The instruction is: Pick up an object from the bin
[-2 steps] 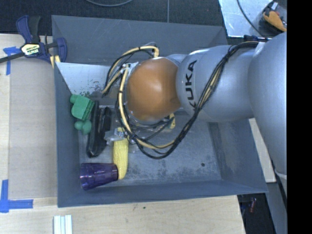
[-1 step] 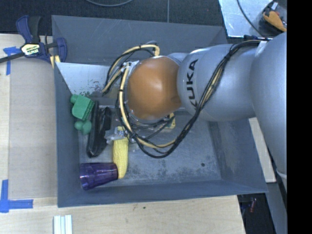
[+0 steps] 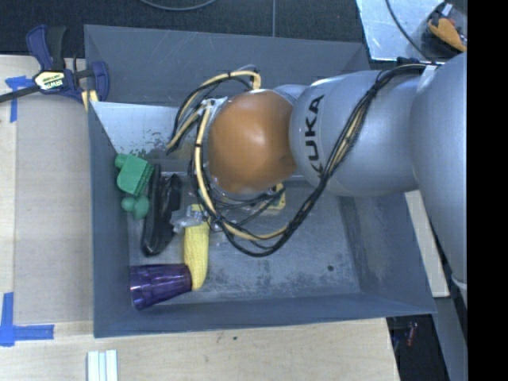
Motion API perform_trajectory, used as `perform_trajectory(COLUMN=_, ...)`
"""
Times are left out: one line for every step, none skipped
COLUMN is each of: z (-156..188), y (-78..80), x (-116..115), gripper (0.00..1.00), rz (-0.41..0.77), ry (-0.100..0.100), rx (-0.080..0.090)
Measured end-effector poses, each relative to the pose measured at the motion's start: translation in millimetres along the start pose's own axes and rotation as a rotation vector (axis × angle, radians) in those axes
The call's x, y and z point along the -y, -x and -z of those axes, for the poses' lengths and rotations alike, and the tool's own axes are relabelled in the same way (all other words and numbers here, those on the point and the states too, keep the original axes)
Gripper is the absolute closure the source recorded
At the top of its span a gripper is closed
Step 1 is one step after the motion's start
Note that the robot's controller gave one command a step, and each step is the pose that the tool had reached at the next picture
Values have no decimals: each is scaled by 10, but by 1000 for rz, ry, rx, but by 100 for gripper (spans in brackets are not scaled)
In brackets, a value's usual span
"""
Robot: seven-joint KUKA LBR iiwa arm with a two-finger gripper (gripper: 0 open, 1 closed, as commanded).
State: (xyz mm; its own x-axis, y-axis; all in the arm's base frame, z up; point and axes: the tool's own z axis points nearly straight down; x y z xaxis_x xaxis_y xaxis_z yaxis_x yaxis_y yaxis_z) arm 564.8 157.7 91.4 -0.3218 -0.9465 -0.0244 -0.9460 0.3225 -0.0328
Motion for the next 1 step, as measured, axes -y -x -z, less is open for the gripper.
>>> perform_trajectory(z=43, y=4, x=6, gripper=100, rz=-2, ry=-3, rx=3)
